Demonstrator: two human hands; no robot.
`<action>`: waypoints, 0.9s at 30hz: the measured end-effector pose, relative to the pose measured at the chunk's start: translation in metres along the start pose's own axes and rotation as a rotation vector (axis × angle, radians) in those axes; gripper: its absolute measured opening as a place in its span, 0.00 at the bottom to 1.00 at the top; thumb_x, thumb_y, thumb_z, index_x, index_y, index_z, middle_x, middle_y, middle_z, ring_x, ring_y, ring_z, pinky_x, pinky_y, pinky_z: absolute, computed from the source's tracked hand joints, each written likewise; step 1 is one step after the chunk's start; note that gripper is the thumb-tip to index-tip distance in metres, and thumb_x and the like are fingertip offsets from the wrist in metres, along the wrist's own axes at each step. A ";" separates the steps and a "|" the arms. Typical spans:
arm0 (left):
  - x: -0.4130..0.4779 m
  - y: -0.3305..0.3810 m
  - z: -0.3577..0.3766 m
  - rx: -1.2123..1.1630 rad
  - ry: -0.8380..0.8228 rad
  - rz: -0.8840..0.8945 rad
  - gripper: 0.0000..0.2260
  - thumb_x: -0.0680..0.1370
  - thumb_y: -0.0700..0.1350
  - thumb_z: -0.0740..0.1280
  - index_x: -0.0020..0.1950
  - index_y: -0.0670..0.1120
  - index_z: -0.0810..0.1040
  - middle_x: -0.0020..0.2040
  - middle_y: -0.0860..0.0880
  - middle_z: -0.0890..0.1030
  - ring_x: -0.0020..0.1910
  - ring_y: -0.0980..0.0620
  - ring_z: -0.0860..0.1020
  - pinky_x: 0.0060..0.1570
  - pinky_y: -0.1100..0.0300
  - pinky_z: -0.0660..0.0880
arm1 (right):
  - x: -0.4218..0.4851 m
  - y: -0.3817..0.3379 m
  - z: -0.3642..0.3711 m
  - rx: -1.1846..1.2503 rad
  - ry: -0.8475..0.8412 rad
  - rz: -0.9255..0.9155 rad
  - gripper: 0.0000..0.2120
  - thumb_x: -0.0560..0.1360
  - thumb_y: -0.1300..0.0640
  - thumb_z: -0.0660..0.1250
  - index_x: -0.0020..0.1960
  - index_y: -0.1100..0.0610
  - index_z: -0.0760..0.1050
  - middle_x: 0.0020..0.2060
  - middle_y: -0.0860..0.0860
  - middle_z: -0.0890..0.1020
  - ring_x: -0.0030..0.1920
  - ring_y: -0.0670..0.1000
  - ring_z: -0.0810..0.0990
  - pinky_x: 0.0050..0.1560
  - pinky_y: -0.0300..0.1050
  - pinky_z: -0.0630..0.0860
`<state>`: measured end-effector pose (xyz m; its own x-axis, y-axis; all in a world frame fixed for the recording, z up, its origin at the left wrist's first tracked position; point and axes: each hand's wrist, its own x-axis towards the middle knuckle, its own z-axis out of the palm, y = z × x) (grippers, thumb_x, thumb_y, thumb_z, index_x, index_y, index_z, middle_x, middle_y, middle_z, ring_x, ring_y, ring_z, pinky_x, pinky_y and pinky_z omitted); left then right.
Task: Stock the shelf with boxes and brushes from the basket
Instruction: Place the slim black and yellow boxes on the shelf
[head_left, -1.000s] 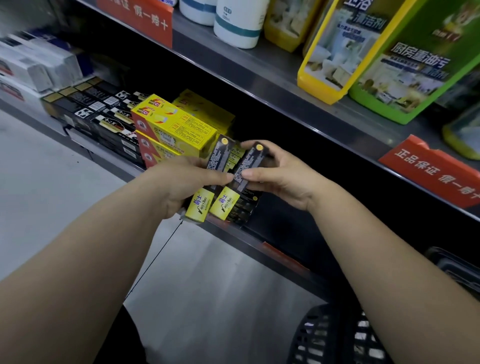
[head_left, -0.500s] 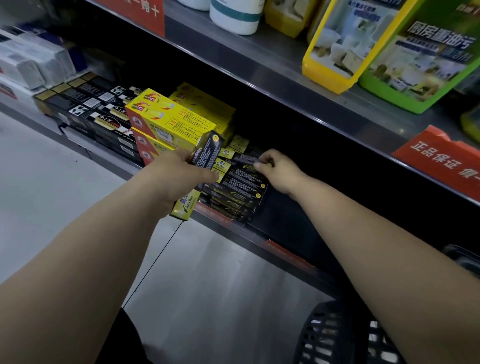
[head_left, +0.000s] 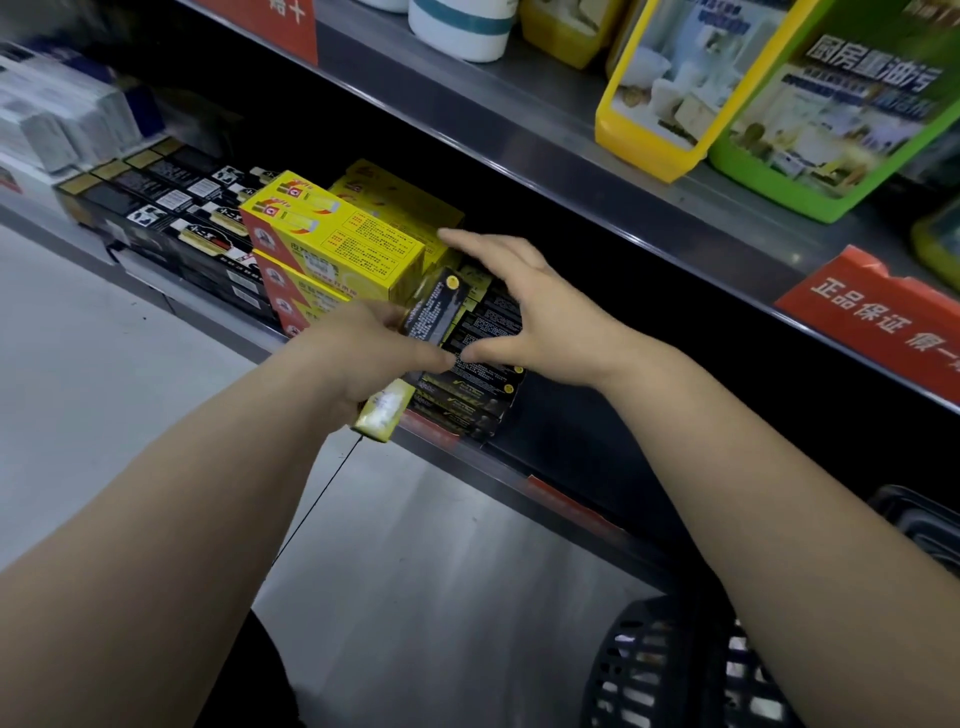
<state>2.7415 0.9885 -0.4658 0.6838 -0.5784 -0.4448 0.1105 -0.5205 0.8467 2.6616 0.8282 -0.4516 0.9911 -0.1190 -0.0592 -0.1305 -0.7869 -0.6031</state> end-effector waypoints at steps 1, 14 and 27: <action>-0.001 0.001 0.001 0.014 -0.023 0.017 0.29 0.69 0.49 0.75 0.68 0.45 0.72 0.50 0.49 0.80 0.48 0.52 0.77 0.45 0.61 0.71 | -0.001 -0.006 -0.001 -0.029 0.001 -0.028 0.38 0.67 0.55 0.76 0.72 0.42 0.62 0.70 0.51 0.62 0.71 0.50 0.60 0.71 0.44 0.60; -0.003 0.001 0.002 0.064 -0.018 0.175 0.33 0.72 0.49 0.72 0.74 0.48 0.62 0.67 0.49 0.73 0.55 0.52 0.73 0.52 0.59 0.68 | -0.002 0.065 -0.022 -0.245 0.161 0.420 0.15 0.76 0.50 0.66 0.60 0.56 0.72 0.54 0.55 0.77 0.52 0.54 0.75 0.47 0.44 0.69; -0.012 0.008 0.008 0.114 -0.108 0.147 0.22 0.75 0.49 0.69 0.67 0.48 0.68 0.53 0.53 0.77 0.47 0.56 0.74 0.38 0.70 0.65 | 0.020 0.074 0.020 -0.198 -0.097 0.508 0.22 0.80 0.56 0.59 0.73 0.54 0.61 0.67 0.57 0.70 0.64 0.55 0.72 0.61 0.45 0.70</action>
<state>2.7284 0.9859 -0.4559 0.6049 -0.7138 -0.3529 -0.0709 -0.4897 0.8690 2.6725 0.7792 -0.5133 0.7987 -0.4647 -0.3822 -0.5860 -0.7448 -0.3191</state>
